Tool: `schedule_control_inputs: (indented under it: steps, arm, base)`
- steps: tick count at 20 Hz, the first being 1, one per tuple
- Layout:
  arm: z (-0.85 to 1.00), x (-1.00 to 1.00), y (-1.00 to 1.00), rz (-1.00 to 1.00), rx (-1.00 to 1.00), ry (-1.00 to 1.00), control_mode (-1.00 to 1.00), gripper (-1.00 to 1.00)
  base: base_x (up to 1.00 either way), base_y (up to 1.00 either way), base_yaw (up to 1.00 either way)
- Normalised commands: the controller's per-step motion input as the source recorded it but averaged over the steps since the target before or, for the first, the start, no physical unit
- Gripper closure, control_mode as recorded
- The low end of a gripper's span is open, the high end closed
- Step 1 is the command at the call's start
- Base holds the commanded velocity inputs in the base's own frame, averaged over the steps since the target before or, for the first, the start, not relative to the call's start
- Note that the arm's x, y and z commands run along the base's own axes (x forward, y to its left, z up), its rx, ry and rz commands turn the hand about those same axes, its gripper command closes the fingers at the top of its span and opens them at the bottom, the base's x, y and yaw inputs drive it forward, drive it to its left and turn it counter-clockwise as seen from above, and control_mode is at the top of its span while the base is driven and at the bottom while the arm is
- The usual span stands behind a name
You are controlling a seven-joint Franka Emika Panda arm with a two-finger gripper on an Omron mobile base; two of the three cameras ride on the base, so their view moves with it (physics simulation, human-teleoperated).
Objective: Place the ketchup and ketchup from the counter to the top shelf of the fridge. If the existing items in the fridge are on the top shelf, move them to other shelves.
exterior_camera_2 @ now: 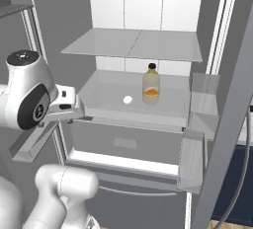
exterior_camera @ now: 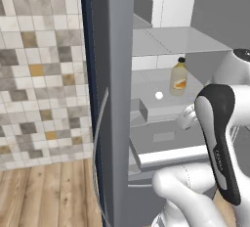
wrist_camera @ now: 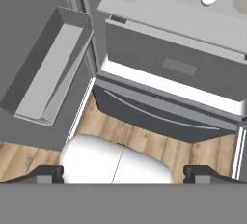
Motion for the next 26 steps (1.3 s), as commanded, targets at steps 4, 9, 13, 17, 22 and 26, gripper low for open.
schedule_control_inputs:
  steps: [4,9,13,17,22,26]
  arm:
    - [0.00,-0.45,0.00,0.06,0.00,-0.07,-1.00,-1.00]
    - [0.00,-0.10,0.00,0.00,0.00,-0.01,-1.00,-1.00]
    - [0.00,0.00,0.00,0.00,0.00,0.00,-1.00,-1.00]
    - [0.00,0.00,0.00,-0.08,0.00,0.00,-1.00,-1.00]
    - [0.00,0.00,0.00,-0.09,0.00,-0.01,-1.00,-1.00]
    - [0.00,0.00,0.00,-0.03,0.00,0.00,-1.00,-1.00]
  base:
    - [0.00,0.00,0.00]
    - [0.00,0.00,0.00]
    - [0.00,0.00,0.00]
    - [0.00,0.00,0.00]
    - [0.00,0.00,0.00]
    - [0.00,0.00,0.00]
